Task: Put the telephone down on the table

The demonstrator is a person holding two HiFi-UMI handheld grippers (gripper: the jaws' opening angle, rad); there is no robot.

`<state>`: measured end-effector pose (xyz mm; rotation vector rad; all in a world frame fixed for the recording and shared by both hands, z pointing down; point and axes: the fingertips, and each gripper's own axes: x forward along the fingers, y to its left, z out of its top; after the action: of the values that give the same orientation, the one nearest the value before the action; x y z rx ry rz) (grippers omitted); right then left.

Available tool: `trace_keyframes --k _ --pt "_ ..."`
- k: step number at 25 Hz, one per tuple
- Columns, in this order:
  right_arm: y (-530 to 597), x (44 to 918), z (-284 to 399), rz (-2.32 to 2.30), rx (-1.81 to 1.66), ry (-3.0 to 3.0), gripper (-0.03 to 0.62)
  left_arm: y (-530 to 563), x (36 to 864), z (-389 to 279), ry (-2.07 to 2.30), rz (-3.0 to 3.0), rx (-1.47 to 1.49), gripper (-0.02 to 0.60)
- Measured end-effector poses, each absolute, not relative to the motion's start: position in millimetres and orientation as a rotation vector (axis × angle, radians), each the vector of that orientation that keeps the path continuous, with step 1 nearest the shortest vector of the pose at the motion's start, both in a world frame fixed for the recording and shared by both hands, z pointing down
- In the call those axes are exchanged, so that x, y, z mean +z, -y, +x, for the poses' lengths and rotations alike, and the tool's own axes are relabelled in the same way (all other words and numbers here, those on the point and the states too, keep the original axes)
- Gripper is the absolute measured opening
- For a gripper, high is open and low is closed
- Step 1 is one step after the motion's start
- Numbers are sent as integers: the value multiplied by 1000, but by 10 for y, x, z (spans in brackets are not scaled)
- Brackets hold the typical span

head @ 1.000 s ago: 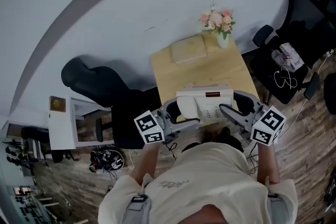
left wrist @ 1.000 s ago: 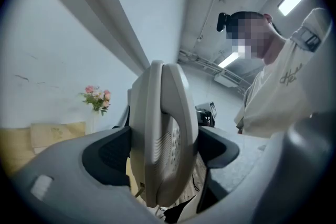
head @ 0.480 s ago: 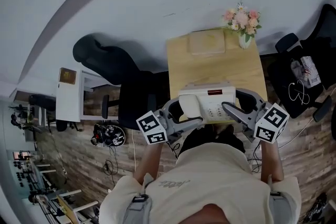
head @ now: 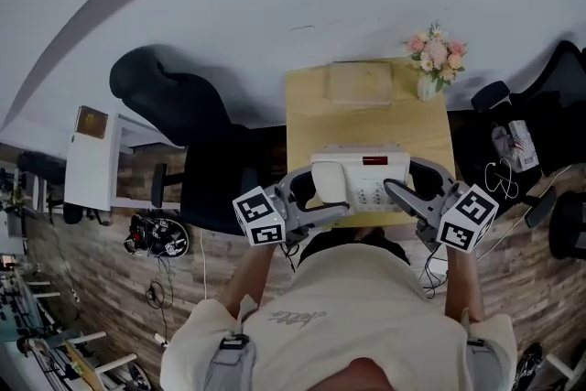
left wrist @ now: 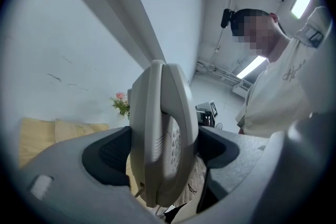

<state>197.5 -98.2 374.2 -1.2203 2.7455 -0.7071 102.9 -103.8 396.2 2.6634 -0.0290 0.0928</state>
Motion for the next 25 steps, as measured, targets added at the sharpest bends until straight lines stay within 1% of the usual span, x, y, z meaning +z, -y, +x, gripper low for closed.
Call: trace_keyframes --k 6,14,25 --pt "1275 3829 1671 -1293 -750 -2745 218 1354 4072 727 -27 2631 52 385" --pt "1533 4253 1301 -1300 -939 -2728 218 1605 4466 358 -50 2536 89 385" --pt "1825 5105 1318 -1216 -1225 -2759 218 1784 5291 351 43 2342 107 385"
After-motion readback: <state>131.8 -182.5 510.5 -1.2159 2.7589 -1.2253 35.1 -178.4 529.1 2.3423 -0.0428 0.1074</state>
